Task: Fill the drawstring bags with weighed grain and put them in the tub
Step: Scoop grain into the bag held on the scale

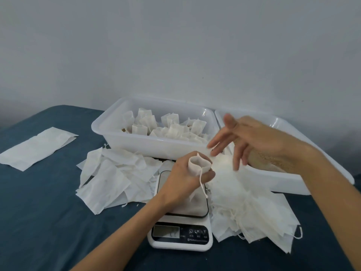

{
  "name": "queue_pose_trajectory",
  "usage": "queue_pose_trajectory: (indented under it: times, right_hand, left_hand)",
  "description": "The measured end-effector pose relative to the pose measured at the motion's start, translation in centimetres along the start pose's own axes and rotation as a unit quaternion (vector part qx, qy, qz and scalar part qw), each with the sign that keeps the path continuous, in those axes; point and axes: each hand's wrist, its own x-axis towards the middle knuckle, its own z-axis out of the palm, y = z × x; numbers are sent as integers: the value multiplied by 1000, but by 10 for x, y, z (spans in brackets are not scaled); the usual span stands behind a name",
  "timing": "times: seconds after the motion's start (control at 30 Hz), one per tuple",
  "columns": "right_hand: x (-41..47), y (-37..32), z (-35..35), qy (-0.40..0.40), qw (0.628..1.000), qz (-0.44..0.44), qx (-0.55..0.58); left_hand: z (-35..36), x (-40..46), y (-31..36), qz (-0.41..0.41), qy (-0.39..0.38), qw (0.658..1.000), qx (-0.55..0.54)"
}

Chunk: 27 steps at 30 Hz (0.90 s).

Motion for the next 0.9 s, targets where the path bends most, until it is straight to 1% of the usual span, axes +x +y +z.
queue_pose_trajectory:
  times: [0.03,0.07,0.1,0.13,0.17,0.2,0.23,0.3,0.37,0.47,0.5,0.57,0.6,0.63,0.73,0.8,0.83,0.87,0.9]
  right_hand:
    - [3,15,-14,60,998,4,-6]
    - [6,36,-29,119,992,20,-35]
    - [9,63,-45,166,981,50,-89]
    - [13,93,-59,181,965,100,-163]
    - [15,122,-69,160,942,165,-245]
    - [15,150,-76,116,917,228,-306]
    - [13,174,-78,74,896,277,-340]
    - [12,204,-76,33,877,320,-356]
    - [14,217,-69,32,876,312,-367]
    - [17,221,-61,30,885,291,-363]
    - [16,218,-61,44,888,284,-358]
    - [12,215,-67,103,888,271,-356]
    - [10,214,-70,139,877,272,-371]
    - [9,214,-74,168,857,276,-400]
    - [10,214,-78,217,770,300,-520]
    - [13,212,-80,241,722,307,-572]
    - [15,210,-81,243,710,301,-589]
    - [18,209,-82,235,712,289,-594]
    - [20,209,-82,222,731,272,-585]
  left_hand:
    - [-2,2,-1,-7,5,1000,-26]
    - [-3,3,-2,-13,5,999,-44]
    - [-5,4,-3,-17,3,998,-53]
    - [-7,5,-4,-21,1,998,-59]
    - [-8,5,-5,-24,0,998,-61]
    - [-8,6,-6,-27,0,998,-63]
    - [-9,6,-6,-29,0,998,-64]
    - [-8,6,-7,-34,-1,997,-67]
    - [-8,7,-7,-37,0,997,-68]
    - [-8,7,-5,-40,6,997,-65]
    - [-9,7,-4,-41,8,997,-67]
    - [-9,7,-3,-41,12,997,-71]
    - [-9,7,-2,-41,14,996,-73]
    - [-9,7,-2,-43,17,996,-73]
    - [-9,6,-2,-48,19,996,-71]
    - [-9,6,-1,-47,16,996,-72]
    - [-9,6,-1,-48,17,996,-72]
    - [-9,6,-1,-49,18,996,-72]
    - [-9,6,-1,-50,19,996,-71]
